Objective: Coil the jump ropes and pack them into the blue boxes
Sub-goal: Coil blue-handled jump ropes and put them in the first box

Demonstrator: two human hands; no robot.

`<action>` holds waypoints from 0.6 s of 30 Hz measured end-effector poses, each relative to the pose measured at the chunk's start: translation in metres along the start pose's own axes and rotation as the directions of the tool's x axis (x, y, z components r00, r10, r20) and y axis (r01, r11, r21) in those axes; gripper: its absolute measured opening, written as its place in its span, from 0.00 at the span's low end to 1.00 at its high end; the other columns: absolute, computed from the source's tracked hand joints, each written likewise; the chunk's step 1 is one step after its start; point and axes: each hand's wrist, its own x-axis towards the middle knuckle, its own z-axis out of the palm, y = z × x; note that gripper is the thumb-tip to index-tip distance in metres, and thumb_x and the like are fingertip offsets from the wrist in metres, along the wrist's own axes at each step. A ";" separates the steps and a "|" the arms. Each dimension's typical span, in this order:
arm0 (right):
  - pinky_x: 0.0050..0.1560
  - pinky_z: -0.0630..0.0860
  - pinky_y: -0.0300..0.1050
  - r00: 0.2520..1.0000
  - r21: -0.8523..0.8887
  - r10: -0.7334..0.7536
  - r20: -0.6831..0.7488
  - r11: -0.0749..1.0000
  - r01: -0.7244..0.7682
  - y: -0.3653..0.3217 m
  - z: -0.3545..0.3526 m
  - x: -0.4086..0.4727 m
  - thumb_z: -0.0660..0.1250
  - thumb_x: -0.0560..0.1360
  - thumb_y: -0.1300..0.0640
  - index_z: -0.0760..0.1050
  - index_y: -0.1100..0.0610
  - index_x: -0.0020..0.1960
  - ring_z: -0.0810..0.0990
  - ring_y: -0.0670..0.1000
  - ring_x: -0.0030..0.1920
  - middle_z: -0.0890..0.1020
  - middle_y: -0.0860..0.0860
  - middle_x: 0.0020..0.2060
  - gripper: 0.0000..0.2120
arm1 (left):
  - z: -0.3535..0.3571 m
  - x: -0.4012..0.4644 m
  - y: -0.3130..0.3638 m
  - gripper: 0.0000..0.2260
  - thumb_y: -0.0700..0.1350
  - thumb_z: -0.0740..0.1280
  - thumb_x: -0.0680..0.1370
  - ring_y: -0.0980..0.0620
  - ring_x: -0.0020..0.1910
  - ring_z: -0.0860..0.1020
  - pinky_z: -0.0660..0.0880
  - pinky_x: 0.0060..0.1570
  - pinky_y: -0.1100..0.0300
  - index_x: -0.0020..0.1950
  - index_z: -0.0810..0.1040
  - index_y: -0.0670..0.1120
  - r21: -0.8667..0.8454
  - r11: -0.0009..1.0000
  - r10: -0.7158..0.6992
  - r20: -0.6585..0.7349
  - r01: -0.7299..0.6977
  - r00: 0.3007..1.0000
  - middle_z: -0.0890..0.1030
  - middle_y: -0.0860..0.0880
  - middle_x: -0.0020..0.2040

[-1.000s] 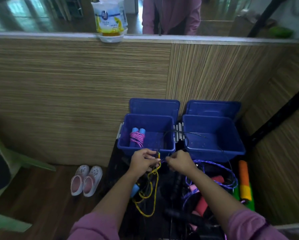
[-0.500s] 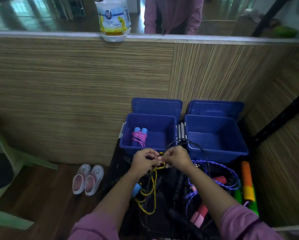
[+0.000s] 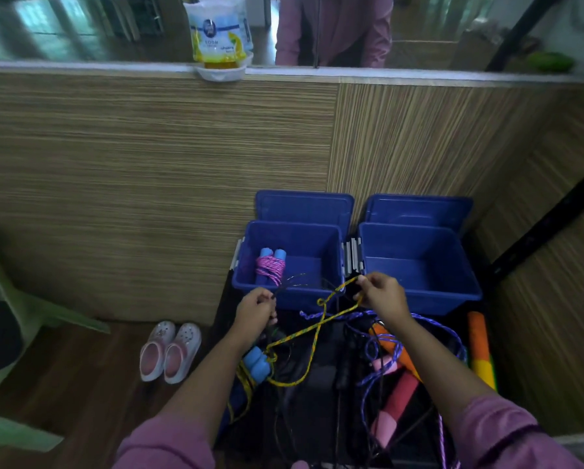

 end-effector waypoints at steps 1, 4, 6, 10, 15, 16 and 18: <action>0.38 0.77 0.44 1.000 -0.004 0.013 0.009 1.000 -0.013 0.002 0.001 0.002 0.63 0.79 0.58 0.76 0.63 0.41 0.79 0.53 0.31 0.81 0.55 0.29 0.11 | 0.002 -0.001 0.003 0.08 0.36 0.62 0.79 0.53 0.34 0.71 0.71 0.31 0.62 0.42 0.72 0.46 0.030 1.000 0.005 0.011 -0.006 1.000 0.72 0.48 0.37; 0.42 0.73 0.48 0.995 -0.070 0.037 0.091 0.997 -0.031 0.013 0.006 0.011 0.63 0.79 0.54 0.72 0.55 0.36 0.76 0.54 0.36 0.78 0.54 0.31 0.13 | 0.005 -0.001 0.008 0.08 0.46 0.66 0.79 0.54 0.37 0.73 0.68 0.37 0.65 0.43 0.78 0.45 0.157 0.973 0.165 0.047 -0.171 0.985 0.76 0.50 0.37; 0.42 0.67 0.47 0.982 -0.128 0.066 0.176 0.991 -0.043 0.023 0.009 0.015 0.61 0.79 0.54 0.69 0.54 0.36 0.72 0.53 0.38 0.74 0.56 0.34 0.14 | 0.005 -0.002 0.009 0.11 0.50 0.64 0.80 0.56 0.33 0.71 0.66 0.30 0.69 0.41 0.77 0.45 0.174 0.955 0.234 0.063 -0.241 0.970 0.74 0.52 0.32; 0.32 0.63 0.40 0.932 -0.072 0.113 0.344 0.993 -0.093 0.020 0.003 0.000 0.58 0.81 0.58 0.64 0.55 0.36 0.70 0.50 0.32 0.69 0.53 0.30 0.14 | -0.001 0.004 0.008 0.12 0.54 0.60 0.81 0.56 0.31 0.67 0.64 0.29 0.61 0.41 0.73 0.49 0.032 0.988 0.152 0.014 -0.152 0.988 0.68 0.54 0.31; 0.26 0.63 0.40 0.918 0.092 0.112 0.382 0.983 -0.158 0.015 0.003 -0.003 0.55 0.82 0.59 0.63 0.55 0.38 0.69 0.47 0.22 0.73 0.49 0.26 0.14 | -0.002 0.021 0.004 0.14 0.53 0.59 0.81 0.40 0.48 0.78 0.73 0.51 0.48 0.46 0.74 0.43 0.407 0.913 0.047 -0.173 0.028 0.984 0.80 0.40 0.46; 0.26 0.61 0.41 0.918 0.081 0.072 0.389 0.990 -0.112 0.013 0.004 -0.003 0.55 0.82 0.60 0.63 0.55 0.37 0.66 0.45 0.22 0.73 0.47 0.24 0.14 | 0.004 0.020 0.006 0.15 0.52 0.61 0.81 0.37 0.57 0.76 0.71 0.56 0.49 0.55 0.74 0.39 0.521 0.850 0.048 -0.216 0.074 0.975 0.78 0.36 0.56; 0.28 0.59 0.40 0.904 0.076 0.021 0.427 0.995 -0.059 0.007 0.003 -0.004 0.55 0.82 0.59 0.62 0.55 0.37 0.64 0.46 0.24 0.72 0.44 0.23 0.14 | 0.019 0.013 0.013 0.27 0.54 0.65 0.77 0.37 0.65 0.69 0.68 0.62 0.47 0.69 0.64 0.39 0.698 0.713 0.141 -0.243 0.072 0.960 0.73 0.37 0.64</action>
